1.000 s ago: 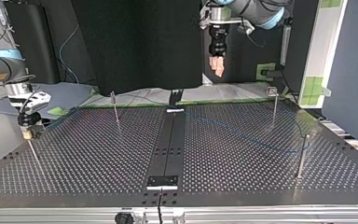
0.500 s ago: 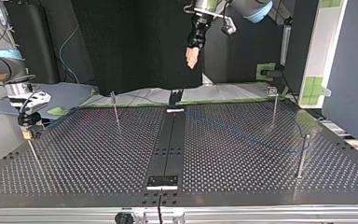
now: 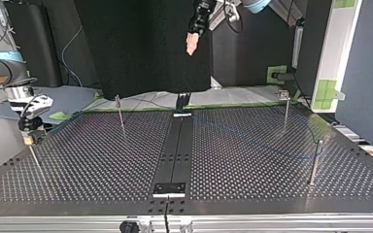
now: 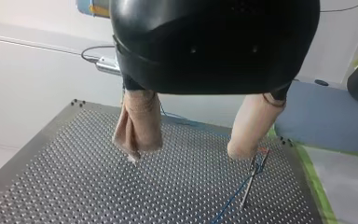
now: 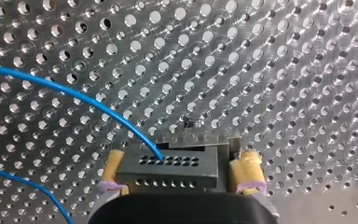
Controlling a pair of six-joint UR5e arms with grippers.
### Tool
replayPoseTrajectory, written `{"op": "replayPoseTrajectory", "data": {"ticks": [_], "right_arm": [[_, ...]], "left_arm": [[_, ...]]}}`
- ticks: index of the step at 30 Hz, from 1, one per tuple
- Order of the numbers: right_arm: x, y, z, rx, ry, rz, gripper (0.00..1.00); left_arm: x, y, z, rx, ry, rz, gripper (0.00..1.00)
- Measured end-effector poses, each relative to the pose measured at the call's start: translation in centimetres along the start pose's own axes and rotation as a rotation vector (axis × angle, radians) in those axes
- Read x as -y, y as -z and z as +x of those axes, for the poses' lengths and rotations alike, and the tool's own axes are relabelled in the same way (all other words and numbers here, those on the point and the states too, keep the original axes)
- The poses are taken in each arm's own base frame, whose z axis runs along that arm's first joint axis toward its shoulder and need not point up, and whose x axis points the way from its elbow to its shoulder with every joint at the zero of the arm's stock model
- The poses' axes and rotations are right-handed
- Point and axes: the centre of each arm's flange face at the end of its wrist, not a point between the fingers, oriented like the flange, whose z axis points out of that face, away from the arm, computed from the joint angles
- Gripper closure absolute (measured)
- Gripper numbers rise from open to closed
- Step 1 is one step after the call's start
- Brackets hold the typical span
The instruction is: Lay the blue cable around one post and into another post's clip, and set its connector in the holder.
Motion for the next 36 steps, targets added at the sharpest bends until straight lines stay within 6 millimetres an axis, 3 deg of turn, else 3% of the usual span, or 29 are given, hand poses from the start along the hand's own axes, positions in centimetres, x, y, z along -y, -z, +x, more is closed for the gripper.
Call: {"op": "replayPoseTrajectory", "data": {"ticks": [8,21,26,36], "right_arm": [[0.0,0.0,0.0,0.000,0.000,0.000,0.00],[0.0,0.0,0.0,0.000,0.000,0.000,0.00],[0.0,0.0,0.0,0.000,0.000,0.000,0.00],[0.0,0.0,0.0,0.000,0.000,0.000,0.00]], "left_arm": [[2.1,0.0,1.3,0.031,0.033,0.005,0.00],[7.4,-1.6,2.7,0.087,0.112,0.075,0.00],[6.3,-2.3,4.3,0.041,0.059,0.017,0.00],[2.0,-3.2,8.1,-0.068,-0.028,-0.134,0.00]]}}
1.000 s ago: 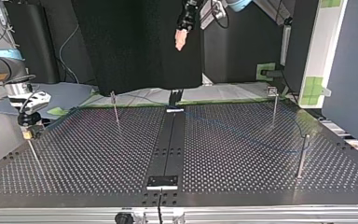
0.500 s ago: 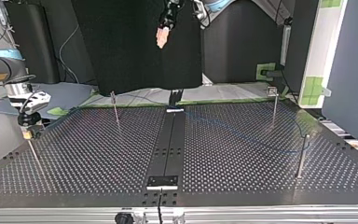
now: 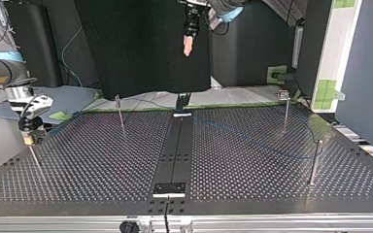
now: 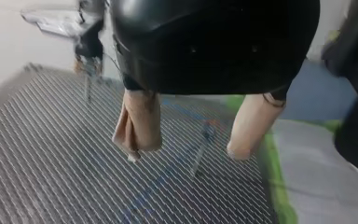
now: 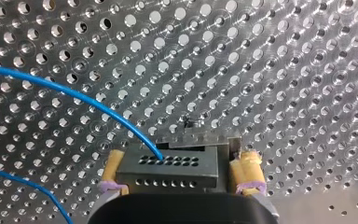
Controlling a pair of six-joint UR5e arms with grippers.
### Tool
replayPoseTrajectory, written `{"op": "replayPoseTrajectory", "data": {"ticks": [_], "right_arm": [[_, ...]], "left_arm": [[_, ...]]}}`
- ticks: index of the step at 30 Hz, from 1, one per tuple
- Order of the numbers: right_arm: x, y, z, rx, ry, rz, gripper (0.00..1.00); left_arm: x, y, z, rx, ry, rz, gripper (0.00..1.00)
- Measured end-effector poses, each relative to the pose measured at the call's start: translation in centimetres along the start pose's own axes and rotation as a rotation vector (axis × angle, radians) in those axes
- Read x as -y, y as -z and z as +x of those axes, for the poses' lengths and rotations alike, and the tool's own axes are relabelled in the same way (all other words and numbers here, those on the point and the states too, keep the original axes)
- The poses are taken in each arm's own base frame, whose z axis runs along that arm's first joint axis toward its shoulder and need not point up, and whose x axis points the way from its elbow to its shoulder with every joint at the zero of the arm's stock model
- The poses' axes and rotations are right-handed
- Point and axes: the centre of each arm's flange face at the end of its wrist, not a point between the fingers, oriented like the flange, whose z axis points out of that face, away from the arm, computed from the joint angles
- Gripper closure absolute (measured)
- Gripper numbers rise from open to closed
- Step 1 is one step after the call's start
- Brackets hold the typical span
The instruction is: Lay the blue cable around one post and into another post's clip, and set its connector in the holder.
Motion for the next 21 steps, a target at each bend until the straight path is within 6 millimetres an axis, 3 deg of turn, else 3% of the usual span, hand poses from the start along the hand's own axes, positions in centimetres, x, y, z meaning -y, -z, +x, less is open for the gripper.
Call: {"op": "replayPoseTrajectory", "data": {"ticks": [9,21], "right_arm": [[0.0,0.0,0.0,0.000,0.000,0.000,0.00],[0.0,0.0,0.0,0.000,0.000,0.000,0.00]], "left_arm": [[-2.5,-1.9,0.1,-0.017,-0.023,-0.077,0.00],[-1.8,-3.3,-0.6,0.037,-0.036,0.011,0.00]]}}
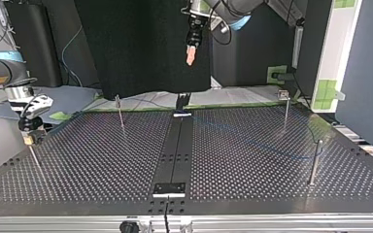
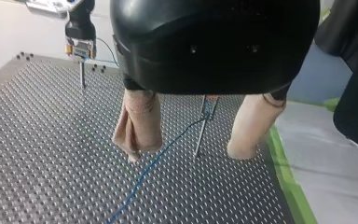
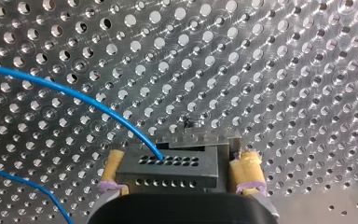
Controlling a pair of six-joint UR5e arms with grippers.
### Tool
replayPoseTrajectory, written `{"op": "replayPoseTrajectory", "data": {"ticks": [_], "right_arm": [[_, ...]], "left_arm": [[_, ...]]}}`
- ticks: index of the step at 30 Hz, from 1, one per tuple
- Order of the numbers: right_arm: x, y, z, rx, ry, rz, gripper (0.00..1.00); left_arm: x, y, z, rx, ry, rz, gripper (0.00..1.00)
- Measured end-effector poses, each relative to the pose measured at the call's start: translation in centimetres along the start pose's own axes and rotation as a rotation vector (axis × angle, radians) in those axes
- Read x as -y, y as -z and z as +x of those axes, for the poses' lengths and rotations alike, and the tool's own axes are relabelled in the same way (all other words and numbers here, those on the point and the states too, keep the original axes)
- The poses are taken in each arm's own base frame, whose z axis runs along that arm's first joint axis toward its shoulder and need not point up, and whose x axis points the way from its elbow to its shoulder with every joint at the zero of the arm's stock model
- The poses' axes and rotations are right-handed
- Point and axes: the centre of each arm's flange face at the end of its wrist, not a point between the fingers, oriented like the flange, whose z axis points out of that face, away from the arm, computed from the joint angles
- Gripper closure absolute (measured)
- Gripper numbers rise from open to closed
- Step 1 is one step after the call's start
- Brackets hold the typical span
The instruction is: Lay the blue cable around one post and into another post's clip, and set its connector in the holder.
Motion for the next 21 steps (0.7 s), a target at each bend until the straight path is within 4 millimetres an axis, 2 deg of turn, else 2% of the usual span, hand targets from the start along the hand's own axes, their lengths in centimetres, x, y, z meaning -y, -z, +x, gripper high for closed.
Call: {"op": "replayPoseTrajectory", "data": {"ticks": [9,17,21], "right_arm": [[0.0,0.0,0.0,0.000,0.000,0.000,0.00],[0.0,0.0,0.0,0.000,0.000,0.000,0.00],[0.0,0.0,0.0,0.000,0.000,0.000,0.00]], "left_arm": [[-0.4,-1.0,-0.2,0.002,-0.012,0.041,0.00],[-2.3,-2.8,-0.5,0.003,-0.012,0.014,0.00],[-3.9,-3.7,-0.6,-0.005,-0.002,-0.033,0.00]]}}
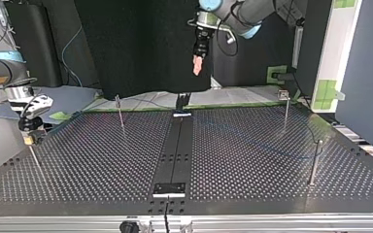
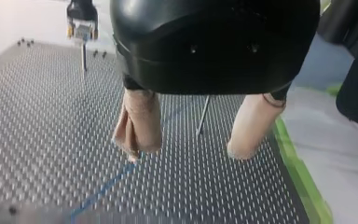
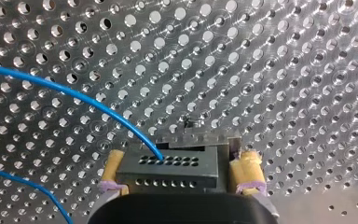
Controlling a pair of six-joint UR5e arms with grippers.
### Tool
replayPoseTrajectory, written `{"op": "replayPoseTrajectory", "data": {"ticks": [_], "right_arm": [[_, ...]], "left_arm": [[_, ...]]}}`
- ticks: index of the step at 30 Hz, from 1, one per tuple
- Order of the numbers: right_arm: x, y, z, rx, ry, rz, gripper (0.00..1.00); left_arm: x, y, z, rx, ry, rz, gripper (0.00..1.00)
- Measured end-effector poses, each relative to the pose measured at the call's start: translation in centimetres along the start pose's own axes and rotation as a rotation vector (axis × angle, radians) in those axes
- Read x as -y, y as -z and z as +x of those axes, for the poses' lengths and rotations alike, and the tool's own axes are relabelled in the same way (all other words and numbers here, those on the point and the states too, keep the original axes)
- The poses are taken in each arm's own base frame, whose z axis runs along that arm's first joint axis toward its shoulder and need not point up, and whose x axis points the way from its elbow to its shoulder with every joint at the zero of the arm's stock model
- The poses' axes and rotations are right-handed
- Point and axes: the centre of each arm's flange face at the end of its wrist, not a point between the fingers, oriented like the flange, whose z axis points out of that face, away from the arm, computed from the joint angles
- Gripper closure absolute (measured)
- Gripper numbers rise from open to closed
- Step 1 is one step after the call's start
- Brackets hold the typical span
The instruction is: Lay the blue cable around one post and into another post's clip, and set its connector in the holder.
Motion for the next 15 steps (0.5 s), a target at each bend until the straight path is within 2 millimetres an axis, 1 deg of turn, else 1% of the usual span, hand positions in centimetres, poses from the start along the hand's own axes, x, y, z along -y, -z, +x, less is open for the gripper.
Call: {"op": "replayPoseTrajectory", "data": {"ticks": [8,12,15], "right_arm": [[0.0,0.0,0.0,0.000,0.000,0.000,0.00],[0.0,0.0,0.0,0.000,0.000,0.000,0.00],[0.0,0.0,0.0,0.000,0.000,0.000,0.00]], "left_arm": [[-2.9,-1.4,-0.2,-0.015,0.011,-0.088,0.00],[-3.8,-1.2,0.1,-0.016,0.029,-0.127,0.00],[-4.1,-1.0,0.2,-0.005,0.043,-0.141,0.00]]}}
